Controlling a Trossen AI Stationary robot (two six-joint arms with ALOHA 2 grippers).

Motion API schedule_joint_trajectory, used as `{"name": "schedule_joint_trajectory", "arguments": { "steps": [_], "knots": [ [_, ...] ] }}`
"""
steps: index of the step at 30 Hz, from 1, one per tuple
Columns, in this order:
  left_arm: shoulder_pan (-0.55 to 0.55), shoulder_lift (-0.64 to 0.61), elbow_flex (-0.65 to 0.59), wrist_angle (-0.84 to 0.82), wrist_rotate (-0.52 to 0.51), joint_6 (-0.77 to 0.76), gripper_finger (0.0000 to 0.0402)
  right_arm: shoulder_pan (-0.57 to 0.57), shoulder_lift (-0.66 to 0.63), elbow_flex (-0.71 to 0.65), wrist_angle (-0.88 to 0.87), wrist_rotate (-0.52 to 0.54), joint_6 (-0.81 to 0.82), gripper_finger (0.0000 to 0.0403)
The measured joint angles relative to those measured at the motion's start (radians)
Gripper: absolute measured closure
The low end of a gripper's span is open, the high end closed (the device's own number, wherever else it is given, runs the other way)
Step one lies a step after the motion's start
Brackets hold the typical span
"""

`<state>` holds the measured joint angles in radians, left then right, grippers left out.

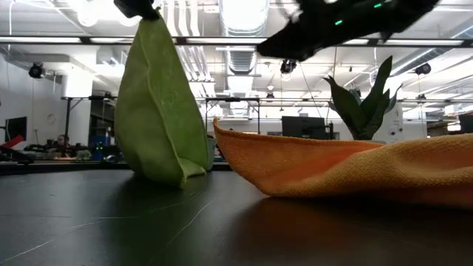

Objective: Fold microfiber towels
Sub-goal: Fold the green microfiber cloth

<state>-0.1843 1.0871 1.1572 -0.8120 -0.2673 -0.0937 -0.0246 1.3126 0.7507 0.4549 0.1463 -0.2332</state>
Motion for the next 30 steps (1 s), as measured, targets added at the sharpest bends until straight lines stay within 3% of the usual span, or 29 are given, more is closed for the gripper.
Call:
{"name": "schedule_joint_trajectory", "arguments": {
  "steps": [5, 12, 23, 27, 30],
  "knots": [
    [-0.002, -0.009, 0.000, 0.000, 0.002, -0.001, 0.0402, -0.002, 0.203, 0.135, -0.009, 0.000, -0.028, 0.0208],
    [-0.002, -0.011, 0.000, 0.000, 0.004, -0.002, 0.0402, -0.019, 0.420, 0.310, -0.151, 0.001, -0.043, 0.0209],
    [-0.002, -0.011, 0.001, -0.001, 0.005, -0.003, 0.0402, -0.074, 0.608, 0.468, -0.233, 0.010, -0.028, 0.0212],
    [-0.002, -0.012, 0.002, -0.001, 0.005, -0.002, 0.0402, -0.076, 0.621, 0.467, -0.245, 0.010, -0.048, 0.0241],
    [-0.002, -0.016, 0.002, 0.000, 0.005, 0.000, 0.0402, -0.074, 0.619, 0.467, -0.238, 0.011, -0.067, 0.0292]
  ]
}}
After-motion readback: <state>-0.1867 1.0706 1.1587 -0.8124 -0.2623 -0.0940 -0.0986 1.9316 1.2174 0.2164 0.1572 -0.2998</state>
